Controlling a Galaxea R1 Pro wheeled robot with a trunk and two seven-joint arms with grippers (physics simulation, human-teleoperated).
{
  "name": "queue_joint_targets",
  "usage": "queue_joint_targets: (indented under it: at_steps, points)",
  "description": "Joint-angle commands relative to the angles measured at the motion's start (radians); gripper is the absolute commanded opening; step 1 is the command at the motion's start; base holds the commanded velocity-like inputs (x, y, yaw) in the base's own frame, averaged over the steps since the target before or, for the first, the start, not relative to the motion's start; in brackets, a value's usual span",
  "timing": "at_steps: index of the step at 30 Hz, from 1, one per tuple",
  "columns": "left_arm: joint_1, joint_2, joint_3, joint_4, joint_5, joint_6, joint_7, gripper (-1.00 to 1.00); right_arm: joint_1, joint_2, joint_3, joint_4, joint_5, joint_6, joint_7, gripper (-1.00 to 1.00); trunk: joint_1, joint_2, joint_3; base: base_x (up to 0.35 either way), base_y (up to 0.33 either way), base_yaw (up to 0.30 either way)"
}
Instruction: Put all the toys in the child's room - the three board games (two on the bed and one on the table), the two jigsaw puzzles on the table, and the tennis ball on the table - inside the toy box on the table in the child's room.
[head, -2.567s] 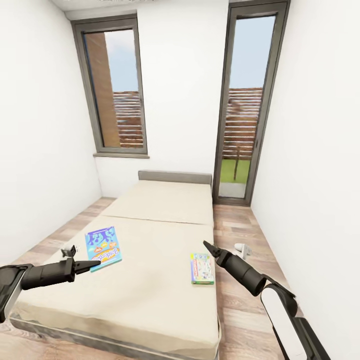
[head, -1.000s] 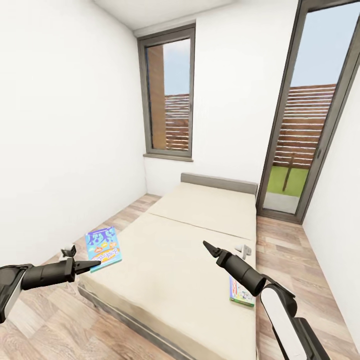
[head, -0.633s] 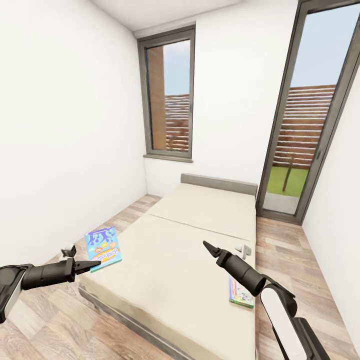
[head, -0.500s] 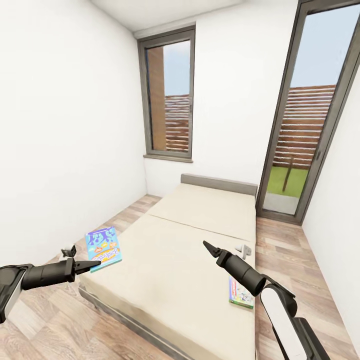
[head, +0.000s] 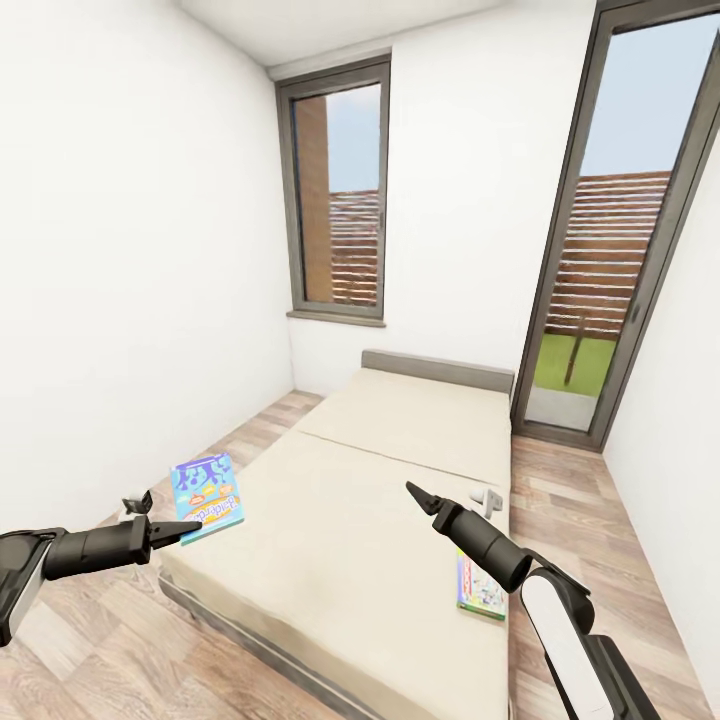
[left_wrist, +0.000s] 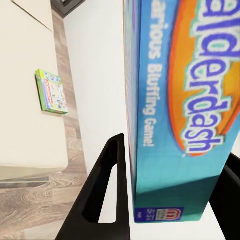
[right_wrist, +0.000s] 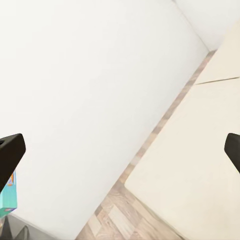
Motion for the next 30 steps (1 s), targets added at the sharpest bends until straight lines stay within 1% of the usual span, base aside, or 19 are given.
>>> queue_joint_targets:
  at_steps: [1,11,30]
  points:
    - [-0.001,0.0,-0.001,0.0,-0.001,0.011,-0.004,-1.0,-0.001,0.0,0.0,0.0,-0.004,0.004,0.0,1.0,-0.004,0.006,0.002,0.0,0.0,0.0]
    - [-0.001,0.0,-0.001,-0.001,-0.002,0.01,-0.004,-1.0,-0.001,0.005,0.0,0.0,-0.004,0.004,0.0,1.0,-0.042,0.076,0.033,0.0,0.0,0.0]
    - [-0.001,0.0,-0.001,0.0,-0.002,0.01,-0.004,-1.0,-0.001,0.006,0.0,0.0,-0.004,0.004,0.0,1.0,-0.115,0.209,0.093,0.0,0.0,0.0]
